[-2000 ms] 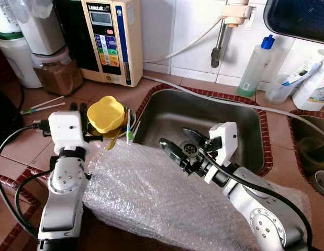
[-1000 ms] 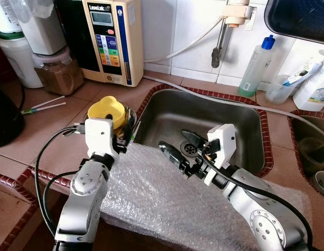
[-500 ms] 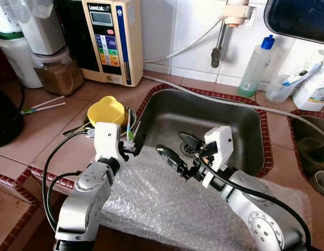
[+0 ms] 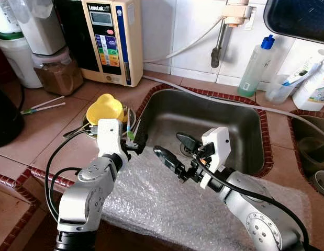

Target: Kitchen organization

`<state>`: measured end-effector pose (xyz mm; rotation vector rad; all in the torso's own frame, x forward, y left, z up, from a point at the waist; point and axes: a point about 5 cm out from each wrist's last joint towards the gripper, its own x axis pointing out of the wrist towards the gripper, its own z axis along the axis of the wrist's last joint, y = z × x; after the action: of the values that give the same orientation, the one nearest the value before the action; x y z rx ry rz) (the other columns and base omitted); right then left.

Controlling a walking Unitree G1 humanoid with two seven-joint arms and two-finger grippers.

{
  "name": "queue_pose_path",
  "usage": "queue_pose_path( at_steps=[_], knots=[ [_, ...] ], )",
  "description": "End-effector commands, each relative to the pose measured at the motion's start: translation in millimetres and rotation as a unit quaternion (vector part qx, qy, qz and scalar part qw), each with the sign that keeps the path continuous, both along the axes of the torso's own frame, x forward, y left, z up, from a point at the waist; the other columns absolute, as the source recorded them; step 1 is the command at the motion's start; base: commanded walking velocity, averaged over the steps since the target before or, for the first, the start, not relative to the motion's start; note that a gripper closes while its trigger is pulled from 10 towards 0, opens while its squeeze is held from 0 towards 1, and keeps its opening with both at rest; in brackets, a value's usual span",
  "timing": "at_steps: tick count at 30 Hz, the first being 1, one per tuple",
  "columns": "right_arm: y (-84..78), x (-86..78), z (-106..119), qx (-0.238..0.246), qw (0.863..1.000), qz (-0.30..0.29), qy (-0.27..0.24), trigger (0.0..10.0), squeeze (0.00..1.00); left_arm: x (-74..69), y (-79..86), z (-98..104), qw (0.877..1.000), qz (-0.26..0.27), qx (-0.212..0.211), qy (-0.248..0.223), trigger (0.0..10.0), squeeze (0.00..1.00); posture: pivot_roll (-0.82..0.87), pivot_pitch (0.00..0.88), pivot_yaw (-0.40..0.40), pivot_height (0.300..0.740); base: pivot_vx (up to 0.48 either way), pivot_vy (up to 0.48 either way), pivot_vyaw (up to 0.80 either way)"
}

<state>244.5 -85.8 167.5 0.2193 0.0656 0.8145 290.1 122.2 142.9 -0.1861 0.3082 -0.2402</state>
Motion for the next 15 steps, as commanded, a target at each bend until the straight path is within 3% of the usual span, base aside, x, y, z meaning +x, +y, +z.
queue_pose_path(
  at_steps=[1,10,15],
  knots=[
    [-0.8,-1.2,2.4,-0.001,1.0,-0.004,-0.008,10.0,0.0,0.7,-0.1,-1.1,1.0,0.002,0.002,0.014,10.0,0.0,-0.05,0.056,0.029,0.74,0.0,0.0,0.0],
    [-1.2,-1.3,1.6,-0.001,1.0,-0.004,-0.006,10.0,0.0,0.8,0.0,0.8,1.0,0.004,0.012,0.017,10.0,0.0,-0.05,0.058,0.028,0.74,0.0,0.0,0.0],
    [-1.5,-1.3,1.2,-0.002,1.0,-0.005,-0.006,10.0,0.0,1.0,5.6,2.0,0.999,0.017,0.044,0.015,10.0,0.0,-0.05,0.059,0.028,0.74,0.0,0.0,0.0]
  ],
)
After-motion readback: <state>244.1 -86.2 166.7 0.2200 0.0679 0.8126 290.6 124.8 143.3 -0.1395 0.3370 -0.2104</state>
